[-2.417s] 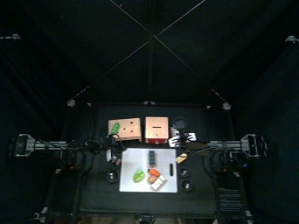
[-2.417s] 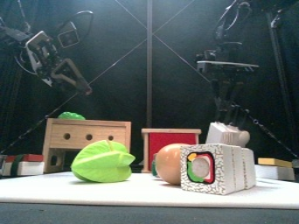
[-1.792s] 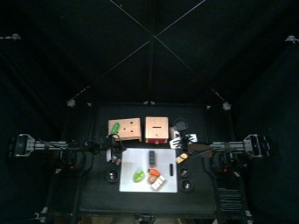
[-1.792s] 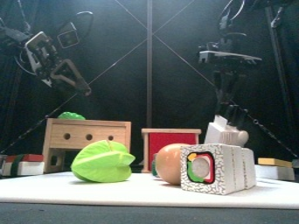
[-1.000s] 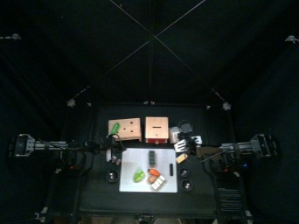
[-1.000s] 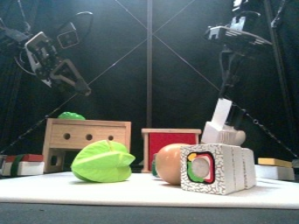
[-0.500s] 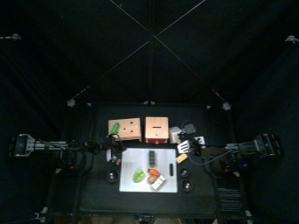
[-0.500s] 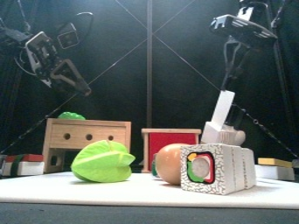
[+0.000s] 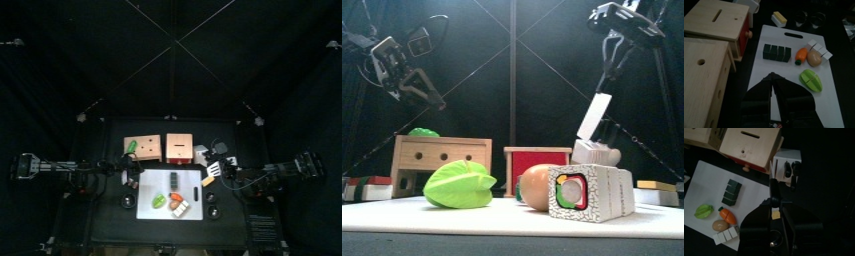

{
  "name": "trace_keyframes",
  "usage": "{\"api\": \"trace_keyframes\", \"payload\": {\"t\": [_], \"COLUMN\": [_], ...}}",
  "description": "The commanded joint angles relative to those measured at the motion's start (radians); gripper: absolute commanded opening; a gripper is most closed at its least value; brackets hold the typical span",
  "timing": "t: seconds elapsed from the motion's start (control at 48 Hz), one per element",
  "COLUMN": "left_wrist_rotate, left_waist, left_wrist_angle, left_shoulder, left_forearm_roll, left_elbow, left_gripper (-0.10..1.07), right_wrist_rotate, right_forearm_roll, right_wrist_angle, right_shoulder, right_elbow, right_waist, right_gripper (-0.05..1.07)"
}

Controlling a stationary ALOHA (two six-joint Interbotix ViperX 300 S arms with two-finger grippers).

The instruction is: Pull out cleaver

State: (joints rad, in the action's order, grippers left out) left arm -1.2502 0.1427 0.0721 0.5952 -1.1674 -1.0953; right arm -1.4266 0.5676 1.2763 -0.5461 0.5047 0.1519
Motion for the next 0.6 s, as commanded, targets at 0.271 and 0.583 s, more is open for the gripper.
{"api": "trace_keyframes", "payload": {"t": [0.271,0.583], "left_wrist_rotate": [0.002,0.002], "left_waist": [0.000,0.002], "left_wrist_angle": [0.003,0.003], "left_shoulder": [0.002,0.002], "left_forearm_roll": [0.003,0.003], "left_elbow": [0.012,0.011], "left_gripper": [0.48,0.48], "right_wrist_rotate": [0.002,0.002], "right_forearm_roll": [0.026,0.063], "right_wrist_angle": [-0.040,-0.135], "right_shoulder": [-0.040,-0.071], "right_elbow": [0.008,0.054], "right_waist": [0.037,0.037], "right_gripper": [0.48,0.48]}}
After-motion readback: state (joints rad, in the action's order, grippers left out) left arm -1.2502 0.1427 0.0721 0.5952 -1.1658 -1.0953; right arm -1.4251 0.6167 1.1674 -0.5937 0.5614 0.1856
